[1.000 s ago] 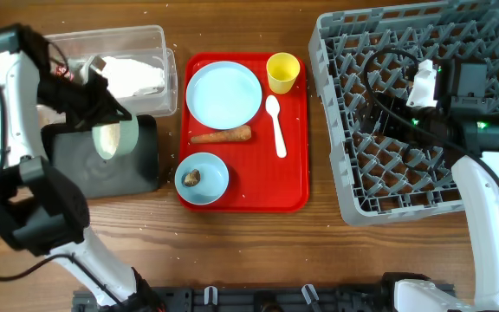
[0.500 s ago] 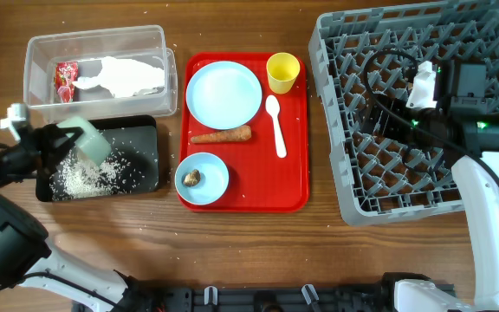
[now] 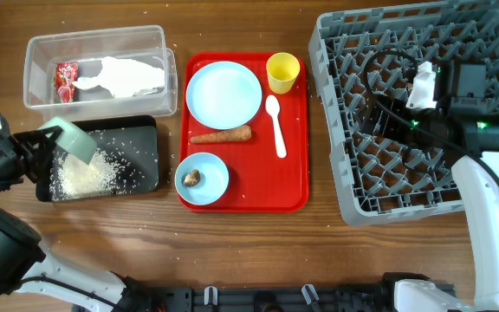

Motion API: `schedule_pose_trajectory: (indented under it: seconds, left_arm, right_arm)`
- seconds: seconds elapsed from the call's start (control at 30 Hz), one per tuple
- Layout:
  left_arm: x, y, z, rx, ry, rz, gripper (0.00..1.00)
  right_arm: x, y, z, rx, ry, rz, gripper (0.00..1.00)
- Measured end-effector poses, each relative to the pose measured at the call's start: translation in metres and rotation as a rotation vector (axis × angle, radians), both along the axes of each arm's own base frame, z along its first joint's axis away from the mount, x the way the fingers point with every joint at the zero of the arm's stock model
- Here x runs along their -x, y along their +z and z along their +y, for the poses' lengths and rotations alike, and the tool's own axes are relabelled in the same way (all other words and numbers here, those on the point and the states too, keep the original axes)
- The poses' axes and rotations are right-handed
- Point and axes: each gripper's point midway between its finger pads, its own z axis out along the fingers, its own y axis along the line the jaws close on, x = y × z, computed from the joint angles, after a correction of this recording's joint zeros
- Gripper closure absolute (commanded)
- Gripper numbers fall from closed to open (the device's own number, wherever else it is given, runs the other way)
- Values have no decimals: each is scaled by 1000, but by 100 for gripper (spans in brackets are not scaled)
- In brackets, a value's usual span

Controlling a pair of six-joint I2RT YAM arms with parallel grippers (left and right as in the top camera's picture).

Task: Sort waste into correct bins and load items into the dishwasher rack
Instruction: 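Tip the green bowl over the black tray to pour out the rice, then set the empty green bowl back on the red tray with left gripper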

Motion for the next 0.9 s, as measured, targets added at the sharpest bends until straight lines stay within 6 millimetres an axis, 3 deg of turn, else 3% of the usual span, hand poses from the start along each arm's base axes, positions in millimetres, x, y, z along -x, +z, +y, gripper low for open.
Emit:
schedule_pose_trajectory:
  seconds: [0.1, 0.17, 0.3, 0.37, 0.4, 0.47, 0.53, 0.57, 0.63, 0.7, 0.8, 0.9]
  left_arm:
    - [-1, -12, 5, -46, -10, 30, 96]
    - [7, 5, -8, 102, 3, 90, 96]
    - [3, 15, -11, 105, 8, 23, 96]
    - [-7, 20, -32, 62, -66, -21, 96]
    - [-17, 26, -51, 23, -135, -55, 96]
    - [-40, 39, -109, -87, -345, -159, 96]
    - [-59, 46, -187, -191, -588, -257, 96]
    - [-63, 43, -230, -256, -706, -270, 96]
    - [-68, 24, -292, -426, -845, -212, 96]
    - [-45, -7, -360, -655, -980, -111, 96]
    - [9, -42, -422, -998, -1119, -39, 96]
    - [28, -58, -436, -1251, -1132, -58, 96]
  right_arm:
    - [0, 0, 0, 0, 0, 2, 0]
    - [0, 0, 0, 0, 0, 2, 0]
    - [0, 0, 0, 0, 0, -1, 0]
    - [-2, 1, 0, 1, 0, -10, 0]
    - [-3, 1, 0, 1, 0, -13, 0]
    - [-4, 2, 0, 1, 0, -20, 0]
    - [-5, 3, 0, 1, 0, -24, 0]
    - [-5, 3, 0, 2, 0, -24, 0]
    - [-6, 3, 0, 1, 1, -27, 0]
    - [-5, 3, 0, 1, 0, -25, 0]
    - [-5, 3, 0, 1, 0, -25, 0]
    - [-6, 3, 0, 1, 0, -27, 0]
